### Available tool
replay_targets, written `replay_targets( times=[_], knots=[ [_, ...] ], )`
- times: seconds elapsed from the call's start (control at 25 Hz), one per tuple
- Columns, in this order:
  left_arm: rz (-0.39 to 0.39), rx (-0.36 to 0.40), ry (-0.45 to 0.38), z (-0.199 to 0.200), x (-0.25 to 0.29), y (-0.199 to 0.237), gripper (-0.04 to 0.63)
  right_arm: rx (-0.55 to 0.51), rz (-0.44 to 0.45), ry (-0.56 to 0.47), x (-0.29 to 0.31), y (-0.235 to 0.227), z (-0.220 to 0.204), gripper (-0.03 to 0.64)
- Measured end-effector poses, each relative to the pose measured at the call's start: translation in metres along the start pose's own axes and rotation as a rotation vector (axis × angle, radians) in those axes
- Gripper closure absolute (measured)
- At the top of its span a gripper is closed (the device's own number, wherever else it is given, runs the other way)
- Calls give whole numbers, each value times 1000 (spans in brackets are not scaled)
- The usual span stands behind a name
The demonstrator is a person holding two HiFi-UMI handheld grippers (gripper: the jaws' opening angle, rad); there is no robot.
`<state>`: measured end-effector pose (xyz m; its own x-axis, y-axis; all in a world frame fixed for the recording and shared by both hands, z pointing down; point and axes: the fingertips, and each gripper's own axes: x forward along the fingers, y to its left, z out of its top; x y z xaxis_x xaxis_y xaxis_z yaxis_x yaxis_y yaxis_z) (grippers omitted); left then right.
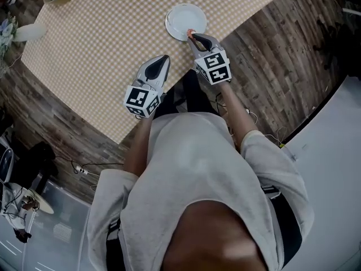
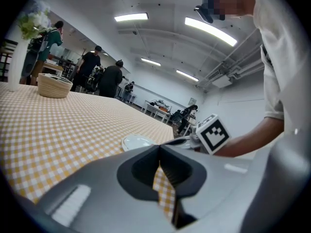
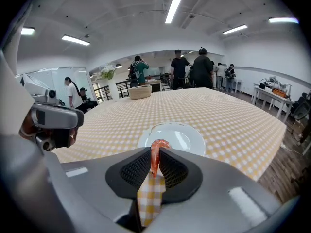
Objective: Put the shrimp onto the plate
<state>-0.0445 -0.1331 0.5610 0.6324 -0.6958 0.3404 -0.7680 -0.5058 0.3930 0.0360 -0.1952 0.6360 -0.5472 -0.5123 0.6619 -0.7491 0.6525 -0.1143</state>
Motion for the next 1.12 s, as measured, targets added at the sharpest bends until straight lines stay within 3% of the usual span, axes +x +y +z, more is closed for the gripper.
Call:
replay_targets(
  times=[0.48, 1.12],
  knots=[
    [50, -34, -21, -5, -19, 16, 586, -54, -23, 82, 44, -21, 13, 562],
    [51, -52, -31, -2, -18, 25, 586, -168, -58, 184, 57, -21, 3, 560]
  ],
)
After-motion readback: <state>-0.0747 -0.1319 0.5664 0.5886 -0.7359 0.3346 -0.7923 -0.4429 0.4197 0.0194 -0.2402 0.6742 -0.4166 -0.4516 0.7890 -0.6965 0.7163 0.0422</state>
